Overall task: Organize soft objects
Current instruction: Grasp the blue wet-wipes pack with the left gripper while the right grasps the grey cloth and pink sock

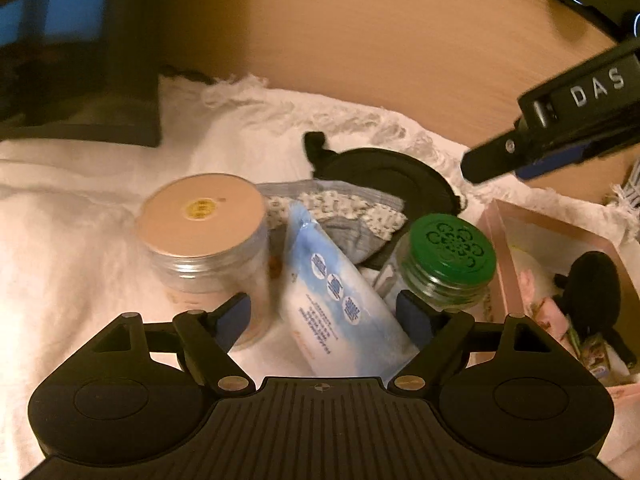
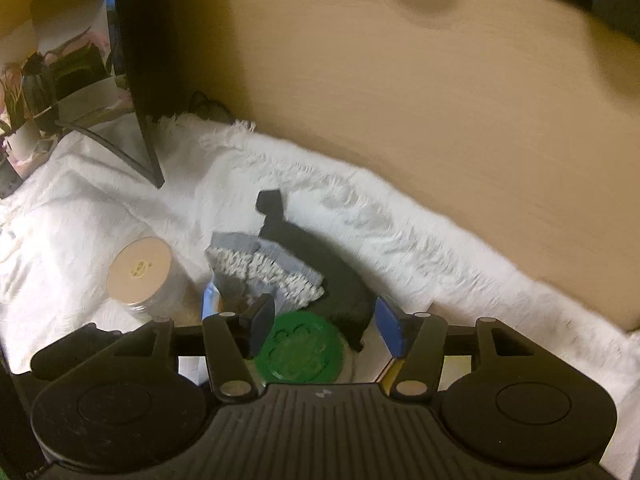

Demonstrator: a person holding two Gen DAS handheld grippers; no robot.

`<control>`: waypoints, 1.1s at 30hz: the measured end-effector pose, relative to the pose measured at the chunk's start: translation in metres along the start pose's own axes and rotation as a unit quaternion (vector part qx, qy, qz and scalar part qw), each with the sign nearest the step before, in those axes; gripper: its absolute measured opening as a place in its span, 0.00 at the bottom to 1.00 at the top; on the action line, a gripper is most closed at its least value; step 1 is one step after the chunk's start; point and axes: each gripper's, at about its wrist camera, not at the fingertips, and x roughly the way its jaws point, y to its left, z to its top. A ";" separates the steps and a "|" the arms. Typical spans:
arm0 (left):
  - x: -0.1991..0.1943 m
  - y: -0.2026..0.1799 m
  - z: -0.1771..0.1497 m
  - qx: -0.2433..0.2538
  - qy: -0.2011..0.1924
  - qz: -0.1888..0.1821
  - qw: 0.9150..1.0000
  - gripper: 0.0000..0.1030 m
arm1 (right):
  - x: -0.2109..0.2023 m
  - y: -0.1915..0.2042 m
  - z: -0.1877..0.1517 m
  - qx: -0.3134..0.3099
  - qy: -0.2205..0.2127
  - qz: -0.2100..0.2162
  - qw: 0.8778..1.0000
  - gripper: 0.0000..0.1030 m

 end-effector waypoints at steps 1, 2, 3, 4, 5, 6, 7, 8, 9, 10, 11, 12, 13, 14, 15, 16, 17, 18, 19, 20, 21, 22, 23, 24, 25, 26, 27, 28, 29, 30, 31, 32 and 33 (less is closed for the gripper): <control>-0.002 0.004 -0.001 -0.009 0.001 0.003 1.000 0.84 | 0.000 -0.001 -0.003 0.009 0.002 0.014 1.000 0.54; -0.004 0.009 -0.001 -0.022 0.002 0.003 1.000 0.84 | -0.001 -0.002 -0.005 0.015 0.004 0.024 1.000 0.55; -0.004 0.015 -0.001 -0.034 0.005 -0.001 0.999 0.85 | -0.002 -0.002 -0.008 0.019 0.007 0.032 0.999 0.55; -0.002 0.018 -0.002 -0.047 0.009 -0.008 0.999 0.85 | -0.002 -0.001 -0.011 0.020 0.009 0.036 0.999 0.55; 0.000 0.021 -0.002 -0.063 0.014 -0.019 0.998 0.85 | -0.001 0.000 -0.013 0.019 0.011 0.037 0.999 0.55; 0.005 0.023 -0.001 -0.080 0.024 -0.033 0.996 0.85 | -0.001 0.001 -0.016 0.018 0.014 0.036 0.999 0.55; 0.009 0.025 0.000 -0.097 0.033 -0.043 0.994 0.85 | 0.000 0.003 -0.018 0.016 0.017 0.035 0.999 0.55; 0.014 0.025 0.001 -0.110 0.041 -0.051 0.992 0.86 | 0.001 0.004 -0.020 0.014 0.019 0.034 0.999 0.55; 0.019 0.024 0.001 -0.121 0.049 -0.057 0.990 0.87 | 0.001 0.006 -0.022 0.014 0.021 0.035 0.999 0.55; 0.024 0.023 0.001 -0.132 0.058 -0.062 0.988 0.88 | 0.000 0.007 -0.024 0.013 0.023 0.035 0.999 0.55; 0.030 0.022 0.001 -0.143 0.069 -0.070 0.985 0.88 | 0.000 0.008 -0.026 0.011 0.024 0.036 0.999 0.55; 0.035 0.021 0.001 -0.151 0.077 -0.076 0.983 0.88 | -0.001 0.010 -0.027 0.009 0.025 0.035 0.999 0.55; 0.040 0.020 0.000 -0.159 0.085 -0.080 0.980 0.90 | -0.003 0.010 -0.028 0.007 0.025 0.032 0.999 0.55; 0.043 0.019 -0.001 -0.163 0.088 -0.078 0.980 0.91 | -0.003 0.011 -0.028 0.006 0.025 0.029 0.999 0.55; 0.046 0.019 -0.001 -0.167 0.092 -0.077 0.979 0.93 | -0.004 0.011 -0.028 0.005 0.024 0.027 0.999 0.55; 0.049 0.019 -0.003 -0.172 0.094 -0.079 0.977 0.94 | -0.005 0.011 -0.028 0.003 0.023 0.024 0.999 0.55; 0.053 0.020 -0.004 -0.179 0.098 -0.086 0.975 0.94 | -0.006 0.011 -0.028 0.001 0.021 0.019 1.000 0.55; 0.055 0.022 -0.008 -0.189 0.102 -0.095 0.972 0.94 | -0.006 0.011 -0.027 -0.001 0.020 0.014 1.000 0.55; 0.054 0.024 -0.010 -0.188 0.095 -0.101 0.972 0.94 | -0.006 0.012 -0.026 -0.006 0.019 0.008 1.000 0.55; 0.054 0.024 -0.010 -0.183 0.095 -0.107 0.973 0.94 | -0.005 0.012 -0.025 -0.011 0.019 0.004 1.000 0.55; 0.054 0.026 -0.011 -0.179 0.095 -0.114 0.973 0.93 | -0.005 0.014 -0.023 -0.019 0.018 -0.001 1.000 0.55; 0.055 0.028 -0.011 -0.178 0.095 -0.120 0.972 0.93 | -0.004 0.016 -0.021 -0.025 0.018 -0.005 1.000 0.55; 0.054 0.031 -0.012 -0.180 0.096 -0.128 0.971 0.93 | -0.004 0.018 -0.018 -0.033 0.016 -0.009 0.999 0.55; 0.056 0.036 -0.012 -0.184 0.097 -0.139 0.968 0.88 | -0.003 0.019 -0.014 -0.037 0.015 -0.010 0.999 0.55; 0.056 0.040 -0.013 -0.191 0.098 -0.153 0.965 0.86 | -0.003 0.018 -0.010 -0.039 0.012 -0.010 0.999 0.55; 0.055 0.045 -0.015 -0.200 0.100 -0.165 0.961 0.85 | -0.004 0.017 -0.005 -0.037 0.009 -0.008 0.999 0.55; 0.055 0.048 -0.014 -0.205 0.100 -0.173 0.958 0.84 | -0.004 0.015 -0.001 -0.031 0.007 -0.004 0.999 0.55; 0.054 0.052 -0.015 -0.208 0.098 -0.181 0.956 0.83 | -0.004 0.010 0.005 -0.021 0.006 0.002 1.000 0.55; 0.052 0.055 -0.016 -0.209 0.095 -0.186 0.955 0.83 | -0.004 0.006 0.010 -0.012 0.004 0.005 1.000 0.56; 0.050 0.055 -0.017 -0.207 0.092 -0.190 0.955 0.81 | -0.003 0.003 0.014 -0.004 0.003 0.007 1.000 0.56; 0.048 0.056 -0.019 -0.204 0.088 -0.193 0.956 0.81 | -0.002 -0.001 0.020 0.003 0.003 0.008 1.000 0.56; 0.045 0.057 -0.020 -0.197 0.084 -0.195 0.957 0.81 | 0.002 -0.003 0.025 0.004 0.006 0.008 1.000 0.56; 0.043 0.056 -0.021 -0.187 0.080 -0.194 0.960 0.80 | 0.007 -0.003 0.029 -0.001 0.013 0.006 1.000 0.56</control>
